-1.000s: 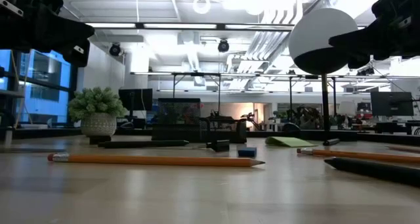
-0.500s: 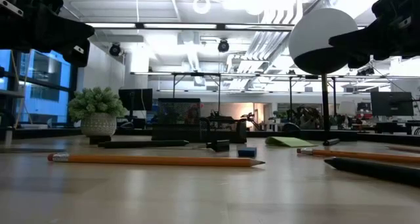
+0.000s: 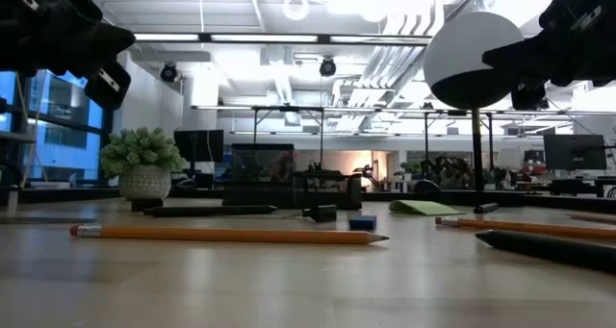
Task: Pick and place office supplies into organizer
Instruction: Put the sticky notes into the organizer bin
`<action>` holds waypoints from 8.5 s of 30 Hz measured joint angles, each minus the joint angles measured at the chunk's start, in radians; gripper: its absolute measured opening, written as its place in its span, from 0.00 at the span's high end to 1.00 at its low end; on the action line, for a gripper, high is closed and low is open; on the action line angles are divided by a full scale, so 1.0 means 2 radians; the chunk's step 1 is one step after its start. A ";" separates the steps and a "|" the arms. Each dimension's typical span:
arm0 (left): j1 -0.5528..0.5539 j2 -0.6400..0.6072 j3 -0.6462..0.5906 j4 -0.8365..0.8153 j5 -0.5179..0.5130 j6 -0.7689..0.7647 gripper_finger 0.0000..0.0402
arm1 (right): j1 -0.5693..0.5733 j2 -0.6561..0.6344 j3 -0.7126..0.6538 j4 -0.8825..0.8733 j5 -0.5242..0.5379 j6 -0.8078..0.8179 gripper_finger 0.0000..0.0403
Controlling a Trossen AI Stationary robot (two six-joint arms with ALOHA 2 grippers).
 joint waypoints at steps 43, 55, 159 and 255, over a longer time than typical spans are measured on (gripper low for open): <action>0.000 0.125 0.000 0.225 -0.080 0.160 0.99 | -0.246 0.524 0.267 -0.185 -0.133 0.125 0.83; 0.000 0.199 0.000 0.263 -0.042 0.157 0.99 | -0.306 0.698 0.267 -0.127 -0.240 0.174 0.67; 0.000 0.199 0.000 0.261 -0.049 0.187 0.99 | -0.248 0.743 0.267 -0.061 -0.312 0.147 0.67; 0.000 0.199 0.002 0.250 -0.074 0.210 0.99 | -0.188 0.867 0.362 0.195 -0.023 0.370 0.93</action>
